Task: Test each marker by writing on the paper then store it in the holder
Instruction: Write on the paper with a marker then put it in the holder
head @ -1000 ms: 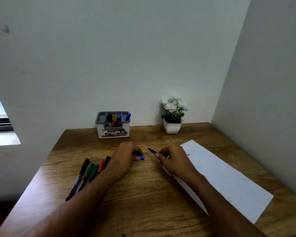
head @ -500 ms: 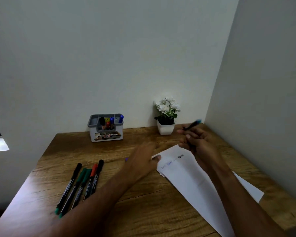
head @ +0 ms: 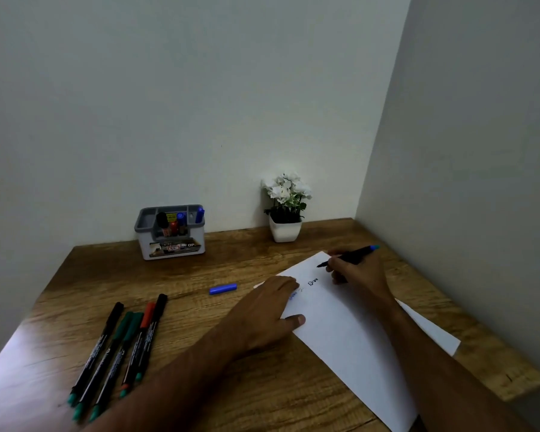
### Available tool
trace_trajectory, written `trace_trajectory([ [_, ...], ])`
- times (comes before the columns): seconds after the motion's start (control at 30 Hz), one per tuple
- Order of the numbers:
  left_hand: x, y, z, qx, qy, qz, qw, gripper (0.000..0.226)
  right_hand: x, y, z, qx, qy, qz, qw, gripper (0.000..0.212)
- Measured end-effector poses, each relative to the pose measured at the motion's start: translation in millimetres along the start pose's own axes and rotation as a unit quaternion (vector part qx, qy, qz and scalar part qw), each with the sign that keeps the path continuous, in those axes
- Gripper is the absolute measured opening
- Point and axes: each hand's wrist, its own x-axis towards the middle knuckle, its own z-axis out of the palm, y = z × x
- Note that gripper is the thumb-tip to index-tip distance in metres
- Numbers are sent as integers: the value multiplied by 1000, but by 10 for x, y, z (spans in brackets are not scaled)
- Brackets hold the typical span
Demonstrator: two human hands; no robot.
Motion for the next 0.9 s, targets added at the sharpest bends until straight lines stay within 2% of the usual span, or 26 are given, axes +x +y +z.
trace_trajectory([
  [0.23,22,-32,56,19,-1,4,1000,72,-30,66,96,-95,13,-6,995,6],
  [0.9,36,-56,92,39,-15,11,999,71,59,153,107,-154,0,-21,988,7],
])
